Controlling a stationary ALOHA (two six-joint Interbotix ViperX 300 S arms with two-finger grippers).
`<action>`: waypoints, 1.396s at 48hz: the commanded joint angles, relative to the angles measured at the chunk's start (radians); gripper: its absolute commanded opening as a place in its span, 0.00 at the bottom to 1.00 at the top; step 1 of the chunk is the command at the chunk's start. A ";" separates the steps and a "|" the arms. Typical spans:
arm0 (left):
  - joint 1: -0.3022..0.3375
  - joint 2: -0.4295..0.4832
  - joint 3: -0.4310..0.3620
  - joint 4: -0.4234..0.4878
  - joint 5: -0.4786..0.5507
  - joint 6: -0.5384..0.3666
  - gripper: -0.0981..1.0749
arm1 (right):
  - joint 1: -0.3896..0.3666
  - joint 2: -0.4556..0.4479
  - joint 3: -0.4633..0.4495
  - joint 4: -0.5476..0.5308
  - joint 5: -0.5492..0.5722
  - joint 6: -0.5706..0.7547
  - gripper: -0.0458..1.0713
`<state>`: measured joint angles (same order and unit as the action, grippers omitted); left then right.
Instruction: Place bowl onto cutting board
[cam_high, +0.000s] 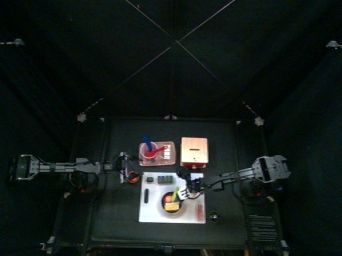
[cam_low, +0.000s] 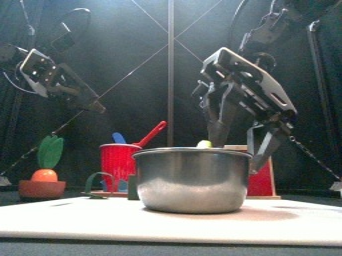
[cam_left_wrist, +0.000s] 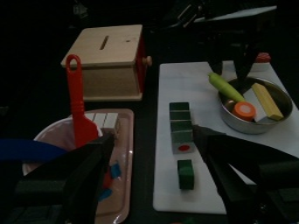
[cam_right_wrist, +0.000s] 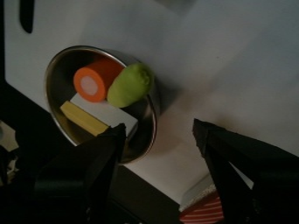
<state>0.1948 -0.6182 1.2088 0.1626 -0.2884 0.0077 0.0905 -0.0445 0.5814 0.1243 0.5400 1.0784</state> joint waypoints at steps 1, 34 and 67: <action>0.000 0.000 -0.028 -0.002 -0.005 0.000 0.96 | 0.000 -0.110 0.008 -0.023 0.012 0.000 0.88; -0.002 0.000 -0.069 -0.041 -0.012 -0.006 0.96 | -0.069 -0.508 0.328 -0.807 -0.422 -0.003 0.88; -0.002 0.000 -0.058 -0.129 -0.025 -0.003 0.96 | -0.143 -0.477 0.382 -0.989 -0.535 -0.002 0.88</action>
<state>0.1933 -0.6197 1.1597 0.0353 -0.3037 0.0031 -0.0476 -0.5200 0.9756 -0.8698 0.0138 1.0753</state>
